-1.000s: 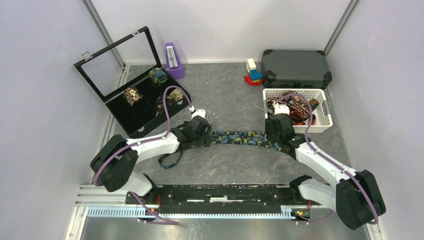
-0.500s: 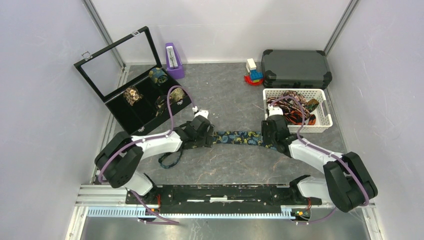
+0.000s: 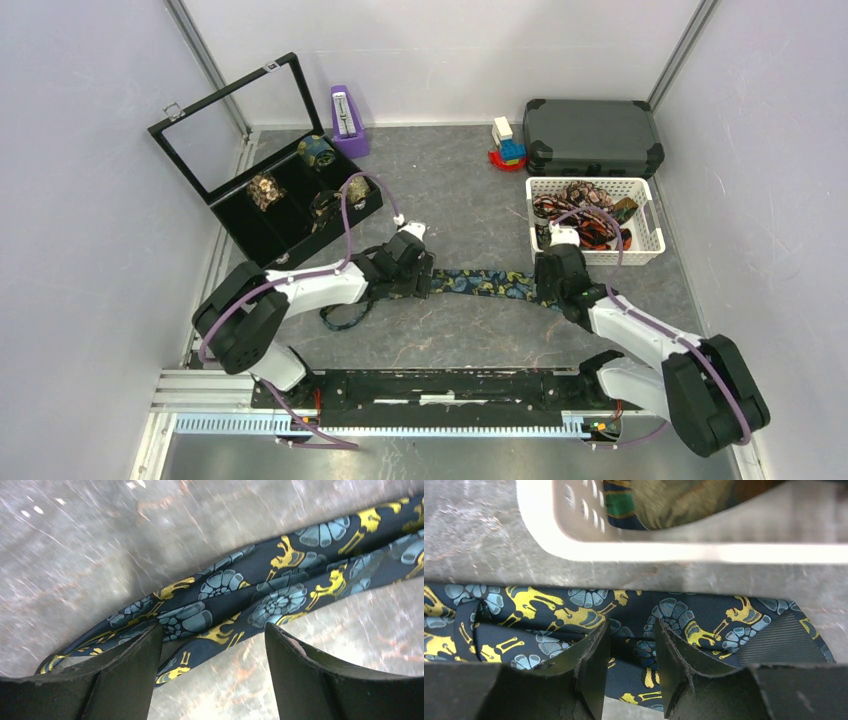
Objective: Roll the ties
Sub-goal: Flatten out the tie at the center of the board.
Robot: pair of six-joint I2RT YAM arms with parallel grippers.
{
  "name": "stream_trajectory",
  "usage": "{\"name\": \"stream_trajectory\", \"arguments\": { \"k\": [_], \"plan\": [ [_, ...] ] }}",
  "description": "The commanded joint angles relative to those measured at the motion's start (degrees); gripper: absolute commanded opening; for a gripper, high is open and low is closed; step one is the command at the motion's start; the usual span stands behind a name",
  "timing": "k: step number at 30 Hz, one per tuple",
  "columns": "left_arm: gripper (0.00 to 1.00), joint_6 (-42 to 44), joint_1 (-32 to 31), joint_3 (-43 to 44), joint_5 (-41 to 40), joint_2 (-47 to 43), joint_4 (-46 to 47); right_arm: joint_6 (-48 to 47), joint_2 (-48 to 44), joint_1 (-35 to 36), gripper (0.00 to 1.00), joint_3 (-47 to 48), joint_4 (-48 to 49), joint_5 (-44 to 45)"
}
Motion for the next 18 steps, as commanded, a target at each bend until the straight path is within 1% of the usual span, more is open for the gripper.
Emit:
{"name": "stream_trajectory", "arguments": {
  "k": [1, 4, 7, 10, 12, 15, 18],
  "plan": [
    [0.80, -1.54, -3.42, -2.74, 5.59, -4.76, -5.97, 0.78, -4.37, -0.97, 0.45, -1.74, -9.58, 5.03],
    [0.80, -2.38, -8.42, -1.41, 5.25, -7.76, -9.84, 0.30, -7.71, -1.06, 0.45, -1.42, -11.45, 5.71],
    [0.80, -2.33, -11.31, 2.09, 1.04, -11.34, -15.05, 0.27, -10.08, -1.01, 0.45, 0.51, -13.47, 4.77],
    [0.81, -0.45, -11.44, 5.09, -3.18, -14.27, -17.40, 1.01, -11.68, -1.10, 0.46, 2.95, -14.52, 0.62],
    [0.81, 1.86, -11.33, 6.48, -6.12, -14.64, -17.83, 1.53, -12.40, -1.00, 0.47, 3.78, -14.65, -1.76],
    [0.81, 4.91, -10.18, 7.22, -8.27, -12.69, -16.51, 2.33, -12.94, -0.95, 0.47, 3.88, -14.24, -3.05],
    [0.81, 6.05, -8.26, 7.72, -7.49, -9.26, -14.42, 2.79, -12.27, -0.86, 0.47, 3.47, -12.95, -4.48]
  ]
}}
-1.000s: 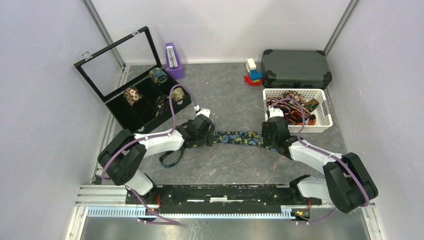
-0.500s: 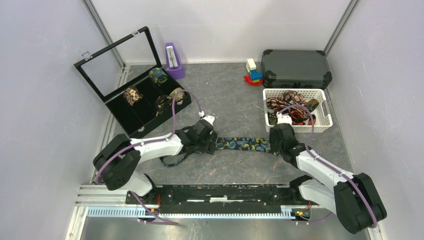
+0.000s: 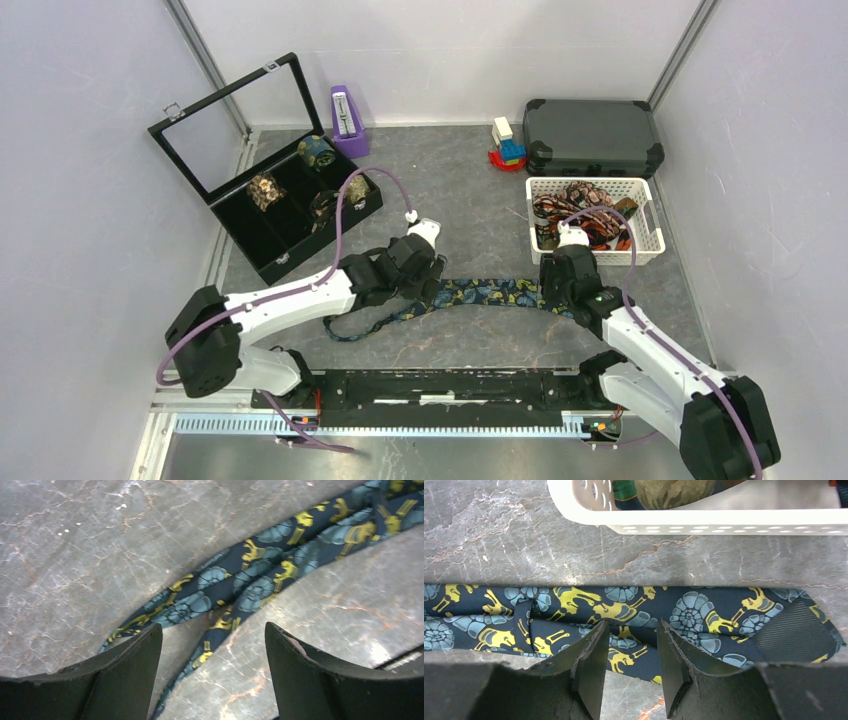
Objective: Roll the ties
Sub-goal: Flatten out the tie at the center of the board.
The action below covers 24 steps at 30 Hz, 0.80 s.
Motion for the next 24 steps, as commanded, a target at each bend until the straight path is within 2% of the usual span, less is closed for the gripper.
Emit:
{"name": "stream_trajectory", "arguments": {
  "k": [1, 6, 15, 24],
  "plan": [
    [0.81, 4.95, 2.60, 1.73, -2.54, 4.87, 1.27, 1.70, 0.45, 0.11, 0.47, 1.47, 1.75, -3.59],
    [0.80, 5.12, 5.21, 2.23, 0.62, 10.63, 4.12, 2.39, 2.76, 0.26, 0.47, -0.67, 5.03, -4.72],
    [0.77, 5.12, 8.43, 0.79, 3.81, 17.29, 7.79, 1.66, 7.29, 0.01, 0.47, -2.48, 6.96, -0.80],
    [0.66, 1.47, 8.63, -2.72, 14.06, 17.64, 4.76, -0.24, 8.60, -1.75, 0.48, -2.16, 6.73, 0.78]
  ]
}}
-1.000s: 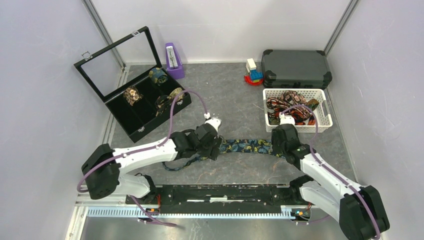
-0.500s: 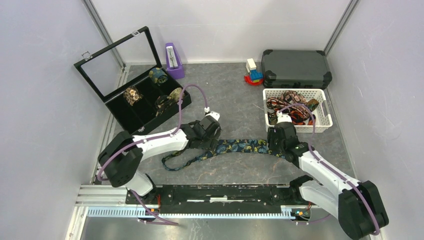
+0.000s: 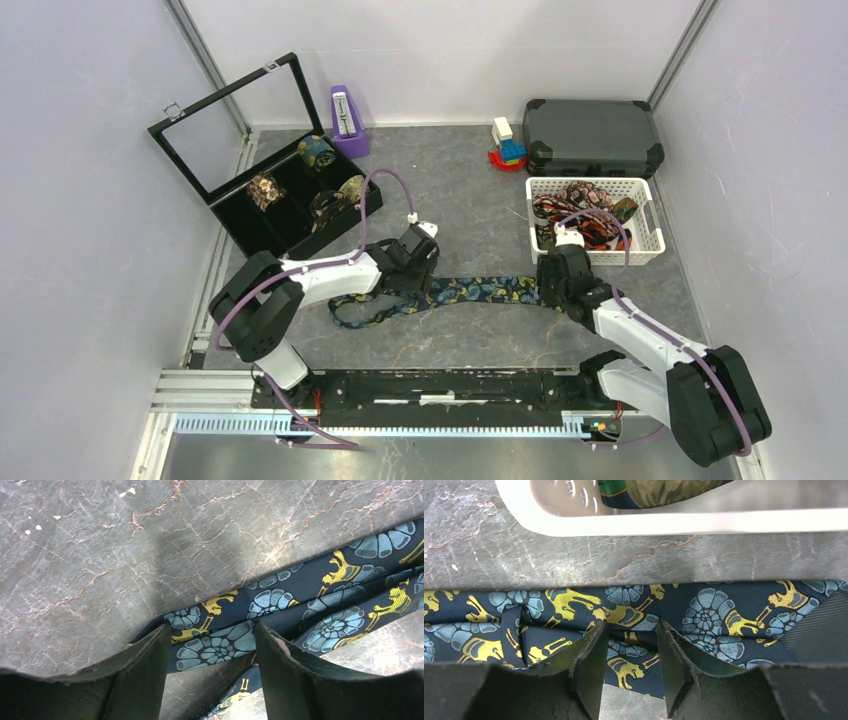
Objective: Roll the ties
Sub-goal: Flatten out the tie at the center of the board.
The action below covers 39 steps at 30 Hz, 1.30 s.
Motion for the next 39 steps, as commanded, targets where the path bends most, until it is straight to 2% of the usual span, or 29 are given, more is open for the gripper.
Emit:
{"name": "stream_trajectory", "arguments": {
  "k": [1, 4, 13, 17, 21, 23, 29, 33, 39],
  "plan": [
    [0.65, -2.04, -0.08, -3.91, 10.68, -0.35, -1.88, -1.50, 0.30, -1.04, 0.48, -0.23, -0.89, 2.65],
    [0.64, -4.98, -1.02, -7.27, 16.57, -3.55, -1.91, -1.68, -0.85, -1.30, 0.49, -0.20, -2.44, 4.10],
    [0.65, -8.82, -5.05, -10.66, 21.52, -14.32, -4.39, 0.31, -6.54, -1.37, 0.50, -1.80, -7.63, 3.66],
    [0.68, -6.79, -5.41, -5.46, 18.57, -17.78, -9.53, -0.73, -7.36, -1.39, 0.50, 2.09, -9.67, 5.49],
    [0.74, -7.22, -6.93, -1.67, 9.96, -20.79, -15.71, -1.71, -6.38, -1.37, 0.50, 6.52, -10.46, 4.55],
    [0.78, -7.67, -8.61, -2.02, 6.95, -23.19, -16.80, -1.99, -5.75, -1.44, 0.50, 7.43, -10.32, 3.77],
    [0.76, -10.01, -16.51, -4.08, 0.31, -24.42, -22.57, -1.59, -4.63, -1.40, 0.49, 7.27, -8.58, -2.65],
    [0.76, -11.66, -19.48, -8.18, 0.60, -25.49, -20.33, -2.20, -5.73, -1.30, 0.49, 5.65, -5.59, -6.93],
    [0.72, -10.89, -19.51, -10.68, 2.62, -23.33, -15.91, -3.44, -6.02, -1.31, 0.49, 5.49, -5.82, -7.79]
  ]
}}
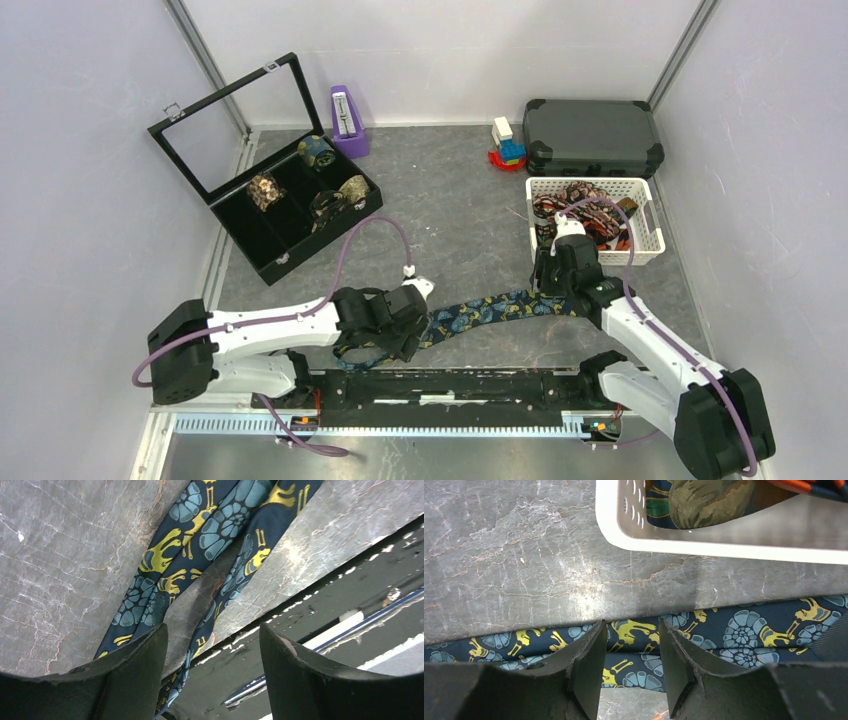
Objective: Roll the ties
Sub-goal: Flatten out the tie at the center of the board.
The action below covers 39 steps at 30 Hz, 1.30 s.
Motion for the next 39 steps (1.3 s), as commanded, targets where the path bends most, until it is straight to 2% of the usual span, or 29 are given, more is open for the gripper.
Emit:
{"name": "stream_trajectory", "arguments": {
  "k": [1, 5, 7, 11, 13, 16, 17, 22, 27, 32, 39],
  "plan": [
    [0.71, -1.58, -0.20, -0.65, 1.05, 1.75, 4.03, -1.56, -1.38, -0.09, 0.49, -0.38, 1.79, -1.88],
    [0.62, -0.64, -0.18, 0.08, 2.52, 6.24, 4.03, -2.00, -2.44, -0.14, 0.50, -0.65, 1.13, -1.26],
    [0.53, -0.15, -0.21, 0.33, 2.94, 7.28, 4.40, -2.16, -2.77, -0.10, 0.50, -0.99, 1.12, -1.10],
    [0.45, 0.58, -0.19, 0.87, 2.28, 8.32, 4.44, -2.43, -3.04, -0.07, 0.50, -1.50, 0.93, -0.85],
    [0.33, 0.98, -0.17, 1.47, 2.03, 8.53, 3.72, -2.50, -3.18, -0.15, 0.50, -1.60, 0.87, -0.83],
    [0.06, 1.14, -0.17, 3.35, 1.40, 8.55, 1.12, -2.60, -3.21, -0.08, 0.50, -1.55, 0.82, -0.43],
    [0.02, 1.27, -0.17, 4.02, 1.32, 8.38, -0.13, -2.67, -3.17, -0.11, 0.50, -1.49, 0.77, -0.30],
    [0.02, 2.32, 1.06, 7.28, 1.28, 5.67, -4.77, -3.31, -2.93, -0.12, 0.50, -1.15, 0.45, 1.10],
    [0.02, 4.00, 7.75, 7.34, 3.77, 2.98, -7.71, -3.62, -3.63, -0.11, 0.50, -0.92, 0.02, 2.30],
    [0.03, 5.79, 15.60, 6.72, 8.52, 4.47, -6.75, -4.02, -3.51, -0.09, 0.50, -0.80, -0.15, 2.68],
    [0.08, 7.31, 19.41, 6.53, 9.81, 10.25, -5.68, -4.07, -4.22, -0.10, 0.50, -0.13, -0.68, 1.66]
  ]
}}
